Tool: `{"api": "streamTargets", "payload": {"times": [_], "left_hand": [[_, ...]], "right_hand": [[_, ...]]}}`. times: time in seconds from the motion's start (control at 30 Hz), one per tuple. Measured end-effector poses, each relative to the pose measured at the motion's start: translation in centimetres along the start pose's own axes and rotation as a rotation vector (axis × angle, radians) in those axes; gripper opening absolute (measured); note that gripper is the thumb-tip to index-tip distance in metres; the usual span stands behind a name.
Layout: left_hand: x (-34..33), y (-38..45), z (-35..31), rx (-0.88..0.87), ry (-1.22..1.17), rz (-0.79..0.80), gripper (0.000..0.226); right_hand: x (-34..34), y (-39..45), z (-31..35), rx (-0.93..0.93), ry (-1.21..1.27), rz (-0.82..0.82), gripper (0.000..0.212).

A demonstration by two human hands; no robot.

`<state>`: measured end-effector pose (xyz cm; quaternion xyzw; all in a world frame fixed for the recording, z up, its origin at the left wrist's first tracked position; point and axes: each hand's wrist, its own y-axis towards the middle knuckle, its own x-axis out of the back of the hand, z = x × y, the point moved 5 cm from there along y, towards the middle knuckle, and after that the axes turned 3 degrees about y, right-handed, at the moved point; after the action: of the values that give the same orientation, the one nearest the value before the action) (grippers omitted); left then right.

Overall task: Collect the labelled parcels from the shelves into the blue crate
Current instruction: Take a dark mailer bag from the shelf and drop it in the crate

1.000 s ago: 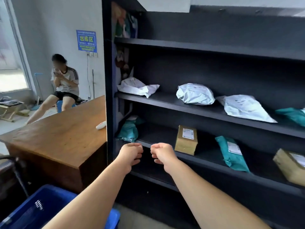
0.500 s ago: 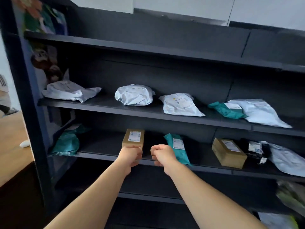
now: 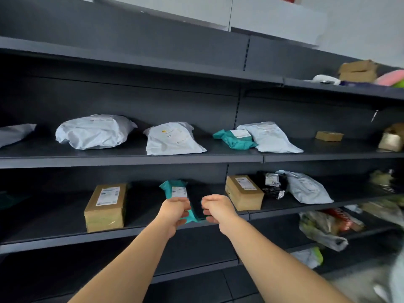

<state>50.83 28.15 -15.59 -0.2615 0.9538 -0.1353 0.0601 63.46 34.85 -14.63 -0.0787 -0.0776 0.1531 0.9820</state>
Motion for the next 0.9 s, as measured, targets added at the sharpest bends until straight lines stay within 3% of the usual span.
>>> {"api": "streamTargets", "payload": {"times": [0.47,0.9], "left_hand": [[-14.6,11.1,-1.9,0.008,0.048,0.184,0.018],[-23.6,21.3,-1.9,0.083,0.111,0.201,0.015]], "right_hand": [[12.1,12.0,0.1,-0.080,0.033,-0.178,0.017],[19.1,23.2,-0.9,-0.140,0.070,-0.231,0.016]]}}
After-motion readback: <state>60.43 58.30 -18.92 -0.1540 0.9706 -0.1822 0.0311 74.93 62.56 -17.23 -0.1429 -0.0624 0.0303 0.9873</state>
